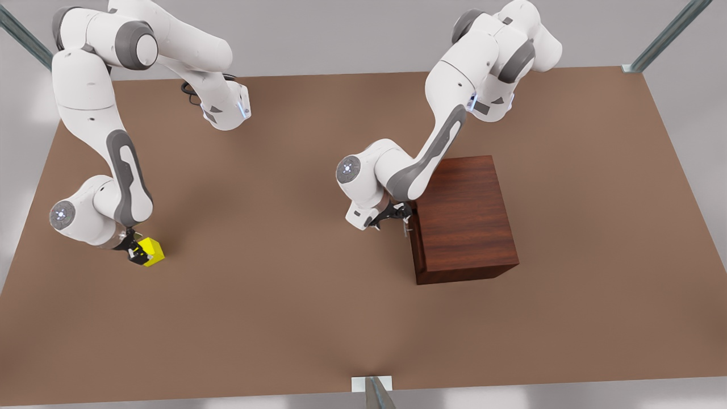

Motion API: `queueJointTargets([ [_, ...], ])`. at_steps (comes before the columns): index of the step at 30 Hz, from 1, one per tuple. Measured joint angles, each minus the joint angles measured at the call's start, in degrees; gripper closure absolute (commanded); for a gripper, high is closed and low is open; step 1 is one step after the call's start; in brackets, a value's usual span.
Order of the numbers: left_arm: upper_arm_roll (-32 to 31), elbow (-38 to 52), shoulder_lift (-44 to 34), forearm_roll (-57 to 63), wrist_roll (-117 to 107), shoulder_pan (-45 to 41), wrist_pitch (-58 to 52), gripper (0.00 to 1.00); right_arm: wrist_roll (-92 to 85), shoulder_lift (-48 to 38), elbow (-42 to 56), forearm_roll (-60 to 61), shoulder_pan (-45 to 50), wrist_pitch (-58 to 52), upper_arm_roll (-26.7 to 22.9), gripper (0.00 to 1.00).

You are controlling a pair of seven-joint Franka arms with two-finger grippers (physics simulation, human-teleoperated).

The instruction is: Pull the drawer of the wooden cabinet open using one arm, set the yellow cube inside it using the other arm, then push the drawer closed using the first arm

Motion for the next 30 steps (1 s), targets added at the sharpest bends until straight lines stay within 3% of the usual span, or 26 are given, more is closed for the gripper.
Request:
queueJointTargets([
  [22,-0.2,0.7,0.7,0.4,-3.7,-3.4,2.7,0.0,1.8,3.7,0.5,-0.5,0.0,5.9,0.2,0.0],
  [27,-0.2,1.4,0.8,0.3,-4.0,-3.9,3.4,0.0,2.0,3.8,0.5,-0.4,0.1,6.4,0.2,0.13],
  [30,-0.2,2.0,0.8,0.3,-4.2,-4.2,3.6,0.0,2.0,3.8,0.5,-0.4,0.1,6.5,0.2,0.26],
])
